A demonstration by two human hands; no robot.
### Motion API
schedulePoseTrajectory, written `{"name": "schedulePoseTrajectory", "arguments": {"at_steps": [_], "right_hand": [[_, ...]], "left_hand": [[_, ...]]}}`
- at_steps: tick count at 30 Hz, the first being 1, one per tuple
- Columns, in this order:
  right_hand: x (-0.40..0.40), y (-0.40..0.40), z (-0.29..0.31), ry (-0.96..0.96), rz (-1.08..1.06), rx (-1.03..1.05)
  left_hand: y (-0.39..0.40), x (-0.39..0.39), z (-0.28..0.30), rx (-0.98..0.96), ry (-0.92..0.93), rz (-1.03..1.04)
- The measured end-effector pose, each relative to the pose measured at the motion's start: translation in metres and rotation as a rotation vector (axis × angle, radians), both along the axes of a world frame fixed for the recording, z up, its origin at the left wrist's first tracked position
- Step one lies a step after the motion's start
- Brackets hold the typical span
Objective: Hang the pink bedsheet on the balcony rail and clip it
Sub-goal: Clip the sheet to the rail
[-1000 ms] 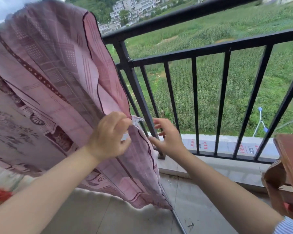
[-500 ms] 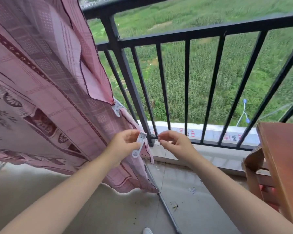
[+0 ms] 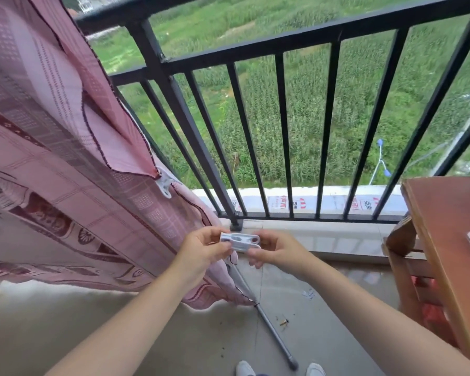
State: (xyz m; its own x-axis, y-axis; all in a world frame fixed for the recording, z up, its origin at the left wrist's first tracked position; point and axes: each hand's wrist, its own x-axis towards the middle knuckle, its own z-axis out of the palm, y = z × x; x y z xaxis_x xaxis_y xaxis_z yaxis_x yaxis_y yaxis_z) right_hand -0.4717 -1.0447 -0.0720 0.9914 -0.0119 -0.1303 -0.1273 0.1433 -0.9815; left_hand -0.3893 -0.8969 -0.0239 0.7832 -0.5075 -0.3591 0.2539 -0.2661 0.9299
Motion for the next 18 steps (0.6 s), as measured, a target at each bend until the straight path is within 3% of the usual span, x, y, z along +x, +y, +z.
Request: {"name": "schedulePoseTrajectory", "arguments": {"at_steps": [2, 3, 4, 8, 9, 11, 15, 18], "right_hand": [[-0.002, 0.001, -0.007, 0.026, -0.015, -0.006], [-0.002, 0.000, -0.012, 0.043, -0.043, -0.025], [-0.002, -0.002, -0.017, 0.062, -0.077, -0.055], [-0.003, -0.006, -0.039, 0.151, -0.157, -0.166], [-0.002, -0.005, -0.045, 0.166, -0.164, -0.175], [-0.001, -0.003, -0.054, 0.189, -0.185, -0.172], [0.001, 0.001, -0.066, 0.214, -0.228, -0.174], [0.003, -0.002, -0.069, 0.213, -0.263, -0.186]], "left_hand": [[0.005, 0.002, -0.004, 0.044, 0.022, -0.097], [0.008, 0.006, -0.006, 0.124, -0.054, -0.173], [0.011, 0.013, -0.010, 0.264, -0.248, -0.265], [0.008, 0.048, -0.021, 0.872, -1.460, -0.781], [0.003, 0.052, -0.023, 1.039, -1.612, -0.878], [-0.012, 0.052, -0.019, 1.324, -1.681, -0.988], [-0.026, 0.059, -0.023, 1.722, -1.546, -1.195], [-0.028, 0.070, -0.027, 1.775, -1.532, -1.169]]}}
